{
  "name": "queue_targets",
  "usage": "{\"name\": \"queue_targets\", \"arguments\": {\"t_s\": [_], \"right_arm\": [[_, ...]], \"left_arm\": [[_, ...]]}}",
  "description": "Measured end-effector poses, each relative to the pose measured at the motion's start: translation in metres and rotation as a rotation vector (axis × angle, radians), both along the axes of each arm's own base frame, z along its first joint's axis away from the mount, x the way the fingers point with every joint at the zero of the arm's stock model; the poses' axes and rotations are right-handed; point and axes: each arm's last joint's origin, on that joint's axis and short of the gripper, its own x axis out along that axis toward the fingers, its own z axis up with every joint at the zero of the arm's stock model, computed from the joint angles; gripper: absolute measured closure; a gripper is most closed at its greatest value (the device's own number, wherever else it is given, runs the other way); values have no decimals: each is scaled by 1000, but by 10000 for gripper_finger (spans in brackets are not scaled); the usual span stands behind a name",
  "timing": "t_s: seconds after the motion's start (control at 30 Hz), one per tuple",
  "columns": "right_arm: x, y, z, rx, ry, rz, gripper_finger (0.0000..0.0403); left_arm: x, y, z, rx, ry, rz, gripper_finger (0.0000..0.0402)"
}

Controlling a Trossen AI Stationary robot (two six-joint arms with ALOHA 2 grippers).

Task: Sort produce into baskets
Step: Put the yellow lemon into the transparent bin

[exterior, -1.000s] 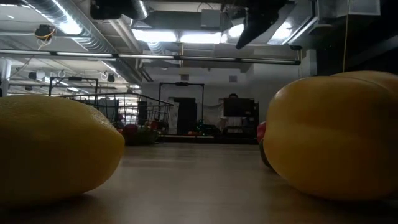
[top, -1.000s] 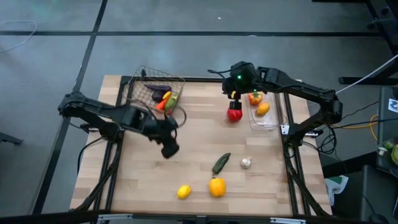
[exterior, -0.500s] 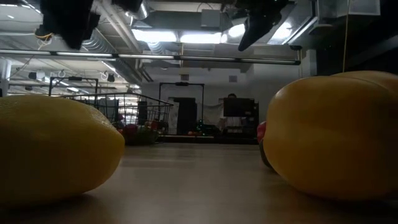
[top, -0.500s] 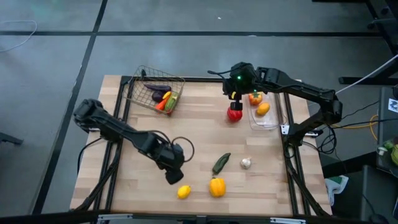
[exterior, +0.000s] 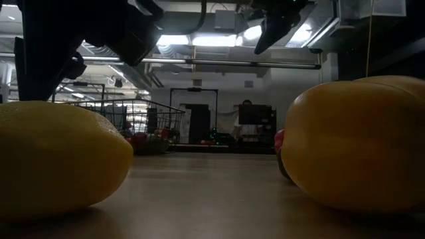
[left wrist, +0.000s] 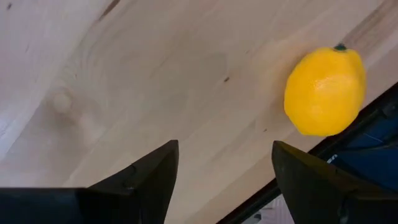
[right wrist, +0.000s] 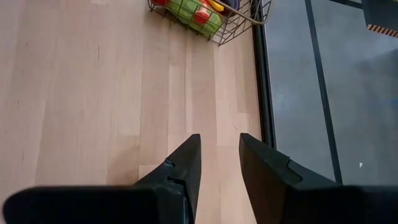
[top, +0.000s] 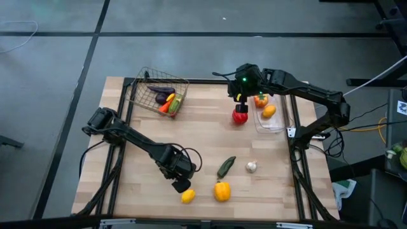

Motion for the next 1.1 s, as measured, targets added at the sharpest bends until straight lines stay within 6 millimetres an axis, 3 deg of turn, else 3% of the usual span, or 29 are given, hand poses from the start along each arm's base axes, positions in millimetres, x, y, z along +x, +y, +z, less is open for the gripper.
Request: {"name": "queue_targets", "arguments": {"t_s": [0.23,0.43,0.8,1.1], "right_arm": [[0,0,0,0,0,0,292],[0,0,0,0,1,0,292],[0,0,0,1,3,0,292],[-2,1,-3,11,32,0,292]], "left_arm": [[5,-1,1,-38,-4,106,149],[22,-21,10,-155,-260,22,149],[16,-39,7,-19,-330,61,149],[25,-45,-19,-2,-315,48,149]]}}
